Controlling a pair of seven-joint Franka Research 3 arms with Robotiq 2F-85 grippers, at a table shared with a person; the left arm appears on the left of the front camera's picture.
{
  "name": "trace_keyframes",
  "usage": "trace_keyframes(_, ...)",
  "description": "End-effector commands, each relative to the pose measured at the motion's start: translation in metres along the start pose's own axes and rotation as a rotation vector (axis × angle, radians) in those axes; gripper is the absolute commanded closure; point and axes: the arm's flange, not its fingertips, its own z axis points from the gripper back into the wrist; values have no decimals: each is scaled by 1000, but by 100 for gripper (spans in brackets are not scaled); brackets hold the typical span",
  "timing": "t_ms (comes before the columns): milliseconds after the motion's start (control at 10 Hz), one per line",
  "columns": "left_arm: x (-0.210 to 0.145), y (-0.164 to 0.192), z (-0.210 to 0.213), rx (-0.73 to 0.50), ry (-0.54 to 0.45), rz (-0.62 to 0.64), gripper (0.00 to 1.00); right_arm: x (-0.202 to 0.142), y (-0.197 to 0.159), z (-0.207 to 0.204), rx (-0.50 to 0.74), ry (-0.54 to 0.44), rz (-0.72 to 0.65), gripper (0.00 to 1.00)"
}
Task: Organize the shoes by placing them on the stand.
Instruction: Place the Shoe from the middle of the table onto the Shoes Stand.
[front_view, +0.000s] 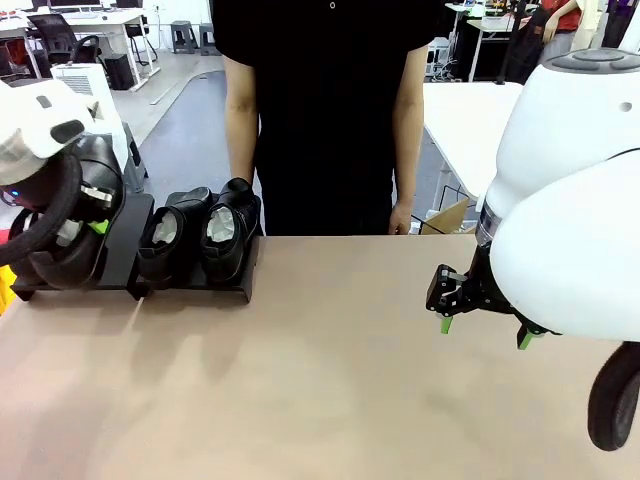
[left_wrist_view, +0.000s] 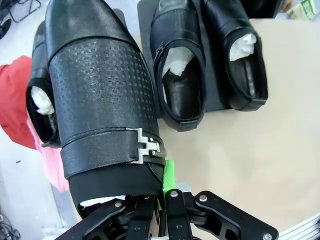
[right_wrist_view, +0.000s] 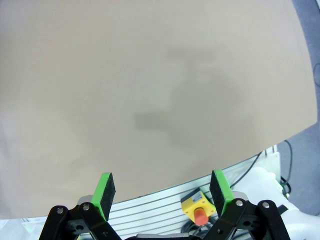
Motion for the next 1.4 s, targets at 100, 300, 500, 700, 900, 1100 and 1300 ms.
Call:
trace_keyframes(100,39,34,-25,31,18,-55,100,5,0,5,-3,1,22,0)
trace_keyframes(300,59,50,-49,27,19,-23,100,5,0,5,-3,1,22,0)
trace_keyframes(500,73,62,-72,-45,25,1,100,5,0,5,-3,1,22,0)
trace_keyframes(700,83,67,-89,-79,24,15,100,5,0,5,-3,1,22,0)
trace_keyframes(900,88,67,-106,-61,49,24,100,5,0,5,-3,1,22,0)
trace_keyframes(1100,87,67,-119,-46,59,22,100,5,0,5,-3,1,22,0)
trace_keyframes(1300,85,66,-131,-52,76,35,100,5,0,5,-3,1,22,0)
